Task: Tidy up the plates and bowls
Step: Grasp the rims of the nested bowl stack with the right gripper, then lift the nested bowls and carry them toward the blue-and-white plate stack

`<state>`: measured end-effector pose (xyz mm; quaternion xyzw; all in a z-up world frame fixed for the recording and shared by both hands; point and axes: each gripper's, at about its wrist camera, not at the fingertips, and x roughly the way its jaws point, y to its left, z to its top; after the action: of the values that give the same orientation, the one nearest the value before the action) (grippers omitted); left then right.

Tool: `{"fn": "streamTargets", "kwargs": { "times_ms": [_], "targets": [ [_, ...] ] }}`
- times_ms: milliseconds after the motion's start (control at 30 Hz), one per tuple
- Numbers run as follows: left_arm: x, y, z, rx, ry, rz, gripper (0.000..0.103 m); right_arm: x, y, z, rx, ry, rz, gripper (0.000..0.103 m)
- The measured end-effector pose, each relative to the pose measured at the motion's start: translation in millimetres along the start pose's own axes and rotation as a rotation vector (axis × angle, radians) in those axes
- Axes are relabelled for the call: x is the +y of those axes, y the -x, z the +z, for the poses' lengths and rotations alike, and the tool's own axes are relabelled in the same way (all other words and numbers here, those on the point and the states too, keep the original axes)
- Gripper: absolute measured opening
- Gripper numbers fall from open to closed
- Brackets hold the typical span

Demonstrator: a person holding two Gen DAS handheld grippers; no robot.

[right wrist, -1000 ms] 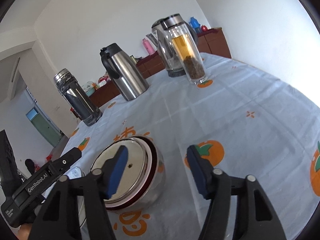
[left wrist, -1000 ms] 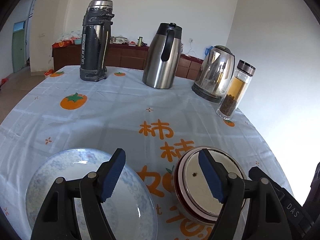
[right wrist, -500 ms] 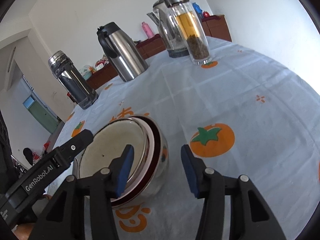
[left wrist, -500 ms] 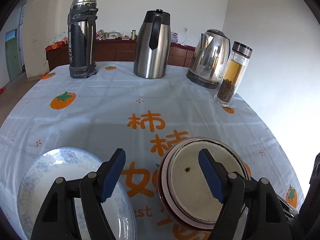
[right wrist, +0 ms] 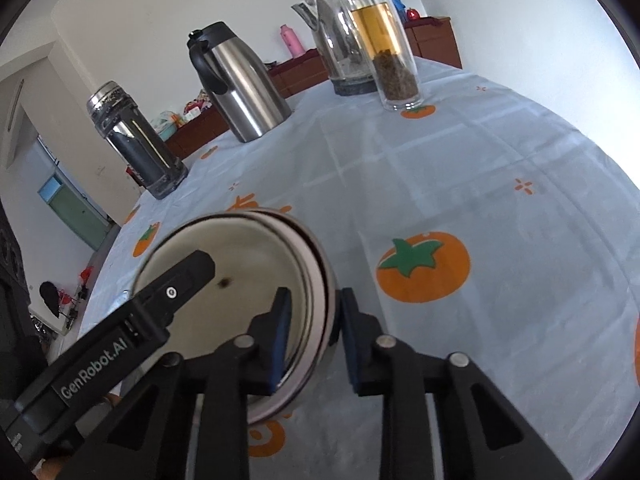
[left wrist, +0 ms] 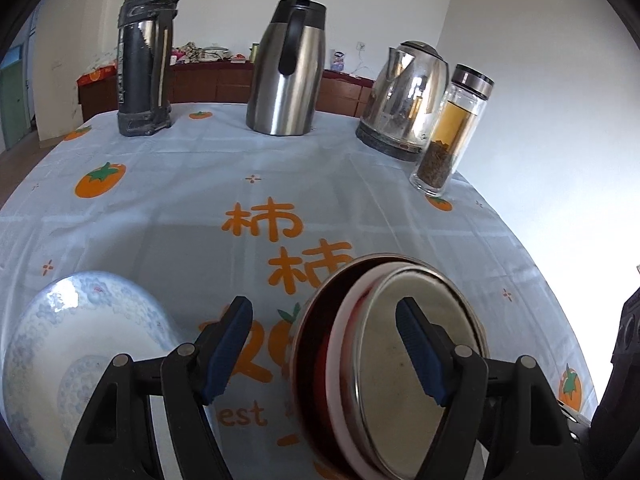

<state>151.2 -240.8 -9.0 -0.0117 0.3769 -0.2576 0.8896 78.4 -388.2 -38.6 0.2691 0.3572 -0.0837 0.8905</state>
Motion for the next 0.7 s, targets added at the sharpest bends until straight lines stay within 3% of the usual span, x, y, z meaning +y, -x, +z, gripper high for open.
{"fn": "streamTargets", "kwargs": {
  "times_ms": [133, 400, 600, 700],
  "targets": [
    [-6, -5, -3, 0.037, 0.019, -0.067, 0.072, -1, 2, 0, 0.015, 0.008, -0.011, 0.019],
    [-12, -3, -4, 0.033, -0.006, -0.073, 0.072, -11, 22, 3, -0.059, 0.011, -0.162, 0.012],
    [-13, 1, -5, 0.008, -0.062, 0.017, 0.072, -19, 27, 6, -0.076, -0.046, -0.038, 0.012],
    [-10, 3, -5, -0.01, -0.079, 0.064, 0.062, -15, 27, 5, -0.091, -0.049, 0.024, 0.016]
  ]
}}
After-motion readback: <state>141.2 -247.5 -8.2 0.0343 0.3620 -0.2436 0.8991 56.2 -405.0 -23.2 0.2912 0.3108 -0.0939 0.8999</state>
